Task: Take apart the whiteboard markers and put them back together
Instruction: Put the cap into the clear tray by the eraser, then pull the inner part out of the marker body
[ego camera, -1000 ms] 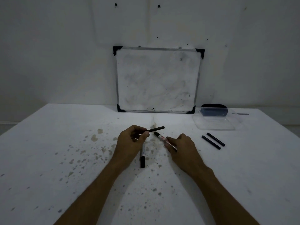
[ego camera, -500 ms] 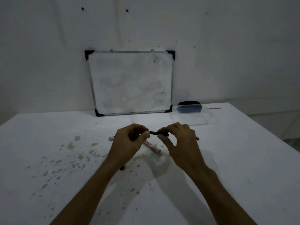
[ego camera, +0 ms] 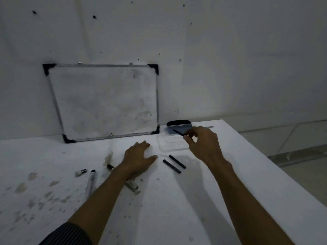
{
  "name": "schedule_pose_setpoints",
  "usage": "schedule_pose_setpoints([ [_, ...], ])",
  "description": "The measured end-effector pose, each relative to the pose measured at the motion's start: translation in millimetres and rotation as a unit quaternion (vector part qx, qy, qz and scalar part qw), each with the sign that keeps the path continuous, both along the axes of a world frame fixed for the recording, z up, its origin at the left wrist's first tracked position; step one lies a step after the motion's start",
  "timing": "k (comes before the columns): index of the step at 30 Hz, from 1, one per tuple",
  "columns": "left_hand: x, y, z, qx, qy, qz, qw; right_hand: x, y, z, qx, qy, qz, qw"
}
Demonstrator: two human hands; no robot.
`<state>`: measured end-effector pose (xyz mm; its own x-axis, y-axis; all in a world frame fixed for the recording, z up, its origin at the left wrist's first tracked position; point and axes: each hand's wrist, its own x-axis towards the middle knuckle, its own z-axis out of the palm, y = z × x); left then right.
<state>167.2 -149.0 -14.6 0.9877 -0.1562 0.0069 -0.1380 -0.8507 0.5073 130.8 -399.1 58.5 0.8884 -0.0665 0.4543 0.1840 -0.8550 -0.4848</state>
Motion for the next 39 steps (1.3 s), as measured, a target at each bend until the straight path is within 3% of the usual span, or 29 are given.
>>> schedule_pose_setpoints([
  [7,2,5,-6,0.029,0.006,-0.019,0.999,109,0,6,-0.216,0.142,-0.002,0.966],
  [11,2,5,-6,0.008,0.008,-0.014,1.000,133,13,-12,-0.241,0.203,-0.005,0.949],
  [18,4,8,-6,-0.032,0.033,0.003,0.999,124,13,-10,-0.158,0.234,0.016,0.959],
  [23,6,20,18,-0.082,0.089,-0.013,0.993,46,43,7,-0.014,0.076,0.053,0.996],
  [26,-1,23,41,-0.130,0.083,-0.004,0.988,-13,75,-5,0.031,0.088,0.098,0.991],
  [32,-50,50,56,-0.239,0.013,0.015,0.971,-79,126,-45,0.003,0.167,0.148,0.975],
  [39,-115,80,33,-0.176,-0.158,0.000,0.972,-95,141,-61,0.008,0.138,0.166,0.976],
])
